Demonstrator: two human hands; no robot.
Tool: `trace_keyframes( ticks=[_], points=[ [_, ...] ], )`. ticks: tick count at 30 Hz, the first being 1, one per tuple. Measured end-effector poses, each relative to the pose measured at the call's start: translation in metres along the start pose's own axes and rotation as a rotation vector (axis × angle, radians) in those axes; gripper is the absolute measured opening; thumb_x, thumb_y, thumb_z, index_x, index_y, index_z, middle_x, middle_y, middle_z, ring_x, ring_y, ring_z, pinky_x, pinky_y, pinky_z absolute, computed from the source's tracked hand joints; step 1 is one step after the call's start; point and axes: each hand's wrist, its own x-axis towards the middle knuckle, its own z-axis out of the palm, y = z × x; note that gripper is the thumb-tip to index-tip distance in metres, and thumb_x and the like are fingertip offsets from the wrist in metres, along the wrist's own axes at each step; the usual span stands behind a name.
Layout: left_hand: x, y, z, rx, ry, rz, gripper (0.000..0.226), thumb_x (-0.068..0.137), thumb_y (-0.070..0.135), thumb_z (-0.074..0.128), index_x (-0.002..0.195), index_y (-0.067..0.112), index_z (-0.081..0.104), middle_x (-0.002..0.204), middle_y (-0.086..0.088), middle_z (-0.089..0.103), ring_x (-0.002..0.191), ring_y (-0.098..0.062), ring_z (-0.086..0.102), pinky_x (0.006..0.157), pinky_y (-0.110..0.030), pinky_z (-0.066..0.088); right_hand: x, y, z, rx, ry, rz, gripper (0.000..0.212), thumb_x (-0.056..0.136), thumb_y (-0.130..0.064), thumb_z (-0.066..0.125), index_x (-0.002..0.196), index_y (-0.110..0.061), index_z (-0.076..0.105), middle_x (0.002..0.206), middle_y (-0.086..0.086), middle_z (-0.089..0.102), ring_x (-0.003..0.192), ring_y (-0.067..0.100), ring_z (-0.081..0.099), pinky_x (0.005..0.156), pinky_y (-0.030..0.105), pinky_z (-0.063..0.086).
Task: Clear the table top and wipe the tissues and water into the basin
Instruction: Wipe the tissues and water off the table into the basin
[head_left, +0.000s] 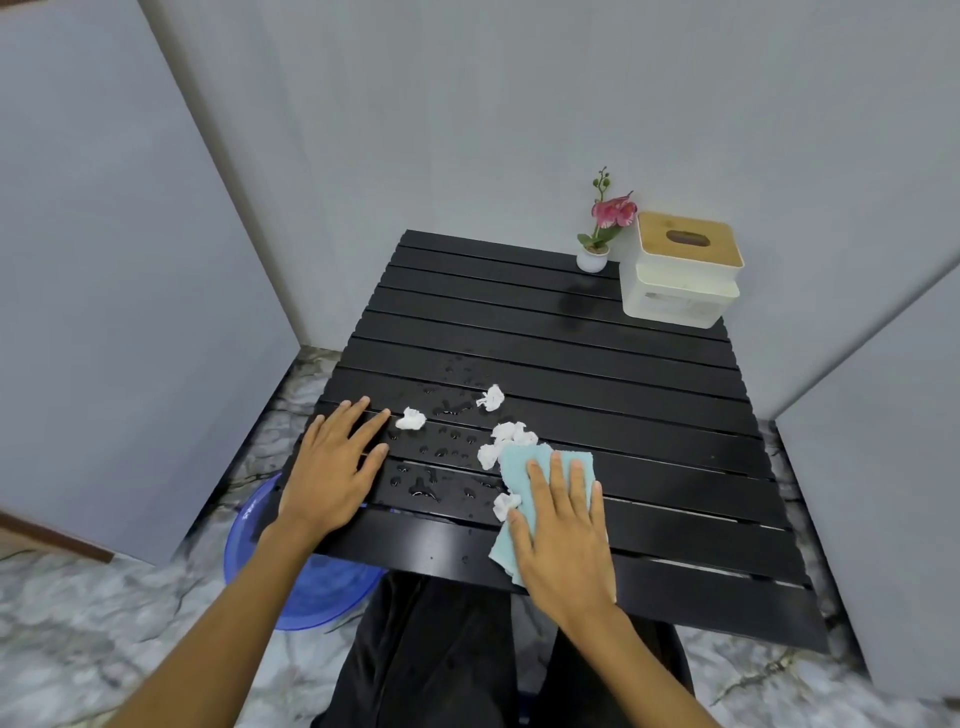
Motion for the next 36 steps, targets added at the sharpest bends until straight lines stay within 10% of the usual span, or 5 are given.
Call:
trace_keyframes(
  ticks=[13,19,23,28,36],
  points=[
    [0.000,-0.004,0.001,0.012,-0.010,-0.002,0.054,0.095,0.051,0.024,0.145,0.032,0.036,0.156,0.003,0.028,0.145,-0.015,0.014,0.117,-0.035,0.002,0.029,-0.064,0.006,0.478,-0.015,-0.027,0.046,0.101,-0.036,0.028,0.145,-0.023,0.034,0.155,0.000,0.030,0.146,0.012,0.013,0.119,0.031,0.008],
    [0.001,-0.006,-0.004,-0.064,-0.010,0.007,0.056,0.093,0.054,0.024,0.143,0.033,0.038,0.154,0.004,0.030,0.145,-0.014,0.016,0.117,-0.034,0.003,0.020,-0.036,-0.058,0.918,0.113,0.226,0.049,0.095,-0.026,0.054,0.142,-0.028,0.041,0.136,-0.021,0.043,0.118,-0.008,0.043,0.088,-0.005,0.026],
    [0.010,-0.008,-0.006,-0.127,0.025,-0.023,0.054,0.093,0.053,0.029,0.142,0.033,0.040,0.153,0.003,0.034,0.144,-0.015,0.020,0.118,-0.040,0.012,0.048,0.007,-0.074,0.766,0.160,0.210,0.051,0.098,-0.032,0.045,0.147,-0.029,0.031,0.148,-0.011,0.037,0.134,0.009,0.036,0.106,0.015,0.025],
    [0.035,-0.015,-0.010,-0.071,0.014,0.000,0.059,0.091,0.054,0.028,0.142,0.030,0.040,0.153,-0.001,0.034,0.143,-0.020,0.022,0.116,-0.042,0.018,0.085,0.052,-0.035,0.086,-0.180,0.214,0.058,0.097,-0.050,0.029,0.150,-0.031,0.014,0.161,0.002,0.000,0.146,0.031,-0.010,0.114,0.059,0.002],
    [0.051,-0.020,0.003,0.040,-0.028,0.011,0.056,0.094,0.052,0.022,0.145,0.032,0.035,0.156,0.001,0.027,0.146,-0.017,0.014,0.118,-0.038,0.004,0.104,0.049,-0.012,0.017,-0.026,0.179,0.062,0.095,-0.052,0.029,0.151,-0.028,0.014,0.161,0.005,0.004,0.147,0.030,-0.006,0.118,0.048,-0.001]
  ],
)
